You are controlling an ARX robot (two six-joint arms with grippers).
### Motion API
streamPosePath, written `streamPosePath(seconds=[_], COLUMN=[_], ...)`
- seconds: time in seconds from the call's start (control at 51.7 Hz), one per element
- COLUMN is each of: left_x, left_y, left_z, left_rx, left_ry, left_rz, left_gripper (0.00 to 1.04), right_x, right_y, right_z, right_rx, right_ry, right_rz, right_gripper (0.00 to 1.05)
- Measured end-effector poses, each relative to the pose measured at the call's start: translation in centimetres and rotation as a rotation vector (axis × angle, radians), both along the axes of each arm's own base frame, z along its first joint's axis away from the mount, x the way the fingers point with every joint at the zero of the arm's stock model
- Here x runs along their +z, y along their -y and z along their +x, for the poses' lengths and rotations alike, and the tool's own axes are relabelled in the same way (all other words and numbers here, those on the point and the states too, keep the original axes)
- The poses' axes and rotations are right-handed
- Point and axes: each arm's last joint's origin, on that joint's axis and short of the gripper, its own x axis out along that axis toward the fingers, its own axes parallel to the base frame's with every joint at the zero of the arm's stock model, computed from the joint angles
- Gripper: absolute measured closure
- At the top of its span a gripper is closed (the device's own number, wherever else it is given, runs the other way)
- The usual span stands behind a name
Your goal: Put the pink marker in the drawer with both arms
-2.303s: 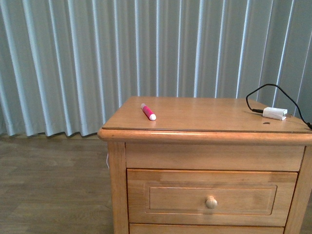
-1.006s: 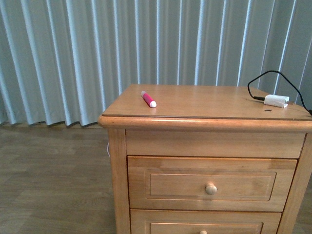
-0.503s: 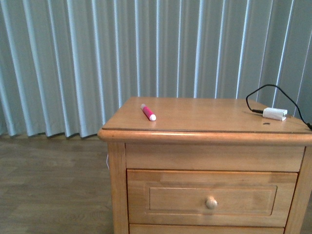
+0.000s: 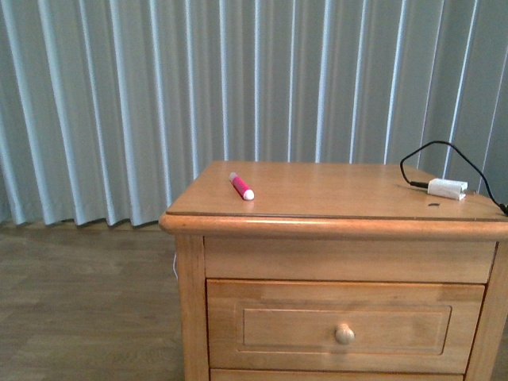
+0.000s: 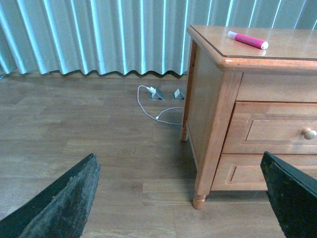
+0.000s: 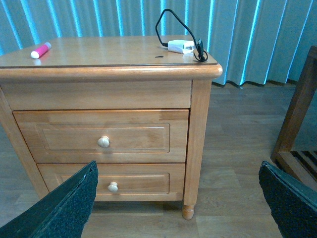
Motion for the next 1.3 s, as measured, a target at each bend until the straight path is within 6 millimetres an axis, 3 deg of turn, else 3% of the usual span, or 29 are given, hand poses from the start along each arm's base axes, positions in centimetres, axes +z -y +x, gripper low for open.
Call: streamPosePath(seconds=[0.058, 0.174, 0.329, 0.445, 0.619, 0.91, 1.103, 1.297], left_x=[0.0, 0.0, 0.0, 0.0, 0.0, 0.0, 0.0, 0.0], left_y=[0.0, 0.0, 0.0, 0.0, 0.0, 0.0, 0.0, 0.0], left_z=[0.0, 0.0, 0.0, 0.0, 0.0, 0.0, 0.0, 0.0], left_rx=[0.000, 0.000, 0.000, 0.000, 0.000, 0.000, 0.000, 0.000], left_ry=[0.000, 0.000, 0.000, 0.000, 0.000, 0.000, 0.000, 0.000], left_rz=[0.000, 0.000, 0.000, 0.000, 0.000, 0.000, 0.000, 0.000], left_gripper=[0.06, 0.06, 0.06, 0.06, 0.06, 0.06, 0.06, 0.06], right_x=[-0.1, -0.4, 0.6, 1.4, 0.8, -2.2, -3.5, -5.0], right_y=[0.0, -0.2, -1.4, -3.0, -5.8, -10.9, -13.0, -14.5], right_z=[0.0, 0.3, 1.9, 5.3, 10.0, 16.7, 21.0, 24.0], right_rx=[-0.003, 0.007, 0.093, 0.143, 0.139, 0.141, 0.105, 0.072], right_ry=[-0.026, -0.245, -0.283, -0.312, -0.366, -0.482, -0.502, -0.505], right_rz=[-0.008, -0.046, -0.035, -0.028, -0.029, -0.053, -0.040, -0.016], right_gripper=[0.09, 0.09, 0.09, 0.09, 0.09, 0.09, 0.09, 0.09])
